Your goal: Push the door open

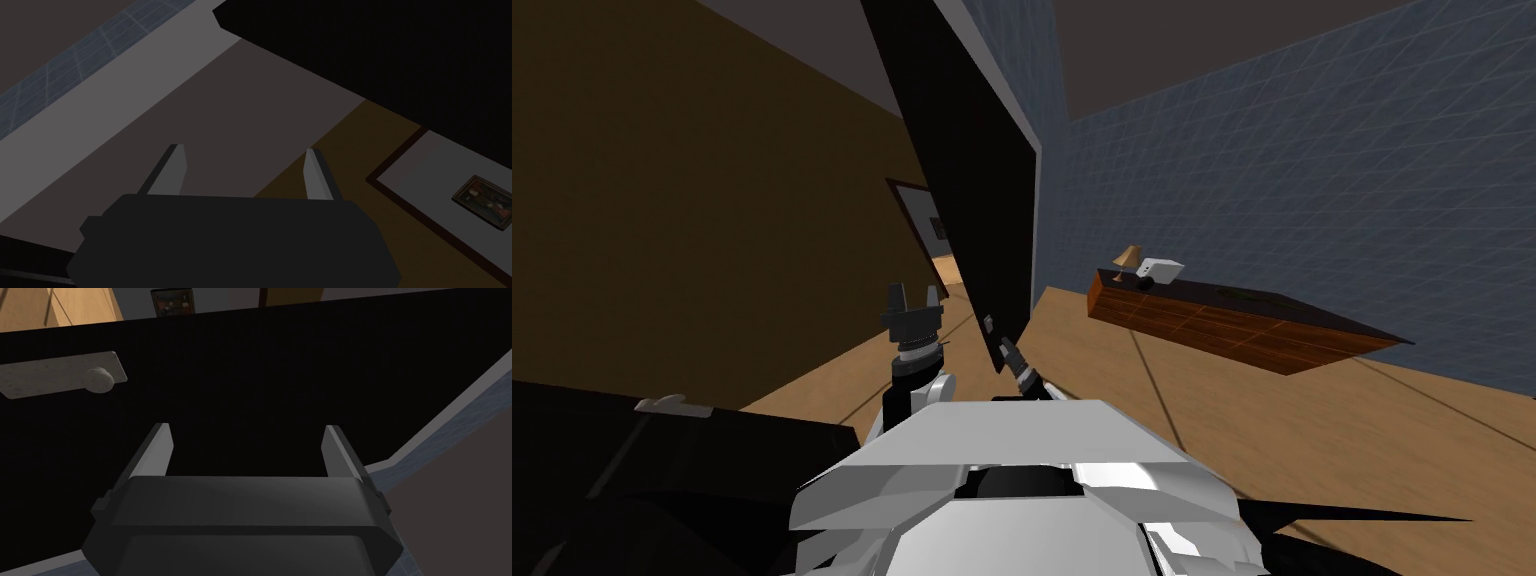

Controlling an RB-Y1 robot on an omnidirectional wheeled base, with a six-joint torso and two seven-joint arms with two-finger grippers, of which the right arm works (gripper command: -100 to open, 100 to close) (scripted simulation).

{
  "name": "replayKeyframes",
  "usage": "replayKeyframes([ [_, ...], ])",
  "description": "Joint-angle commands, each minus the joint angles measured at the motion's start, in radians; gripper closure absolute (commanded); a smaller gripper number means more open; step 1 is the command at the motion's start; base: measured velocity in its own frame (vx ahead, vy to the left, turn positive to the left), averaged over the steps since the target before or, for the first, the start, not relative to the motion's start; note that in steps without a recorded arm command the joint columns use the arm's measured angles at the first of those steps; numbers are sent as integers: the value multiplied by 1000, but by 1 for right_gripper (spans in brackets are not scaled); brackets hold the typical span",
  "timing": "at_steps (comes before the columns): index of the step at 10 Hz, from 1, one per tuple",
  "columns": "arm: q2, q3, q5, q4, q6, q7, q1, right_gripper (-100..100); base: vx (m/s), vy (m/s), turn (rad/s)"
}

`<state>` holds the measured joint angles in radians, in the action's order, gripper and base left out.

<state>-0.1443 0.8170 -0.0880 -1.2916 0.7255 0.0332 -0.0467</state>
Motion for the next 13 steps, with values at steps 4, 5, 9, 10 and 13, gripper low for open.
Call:
replayKeyframes([
  [4, 3, 84, 2, 113, 13, 15, 42, -100, 113, -16, 0],
  [5, 2, 97, 2, 130, 14, 19, 49, -100, 134, -24, 5],
  [9, 0, 136, 2, 180, 19, 29, 71, -100, 80, -10, 0],
  [10, -1, 158, 2, 210, 21, 34, 84, -100, 126, -11, 0],
  [13, -3, 192, 2, 254, 25, 43, 103, -100, 119, -20, 2],
])
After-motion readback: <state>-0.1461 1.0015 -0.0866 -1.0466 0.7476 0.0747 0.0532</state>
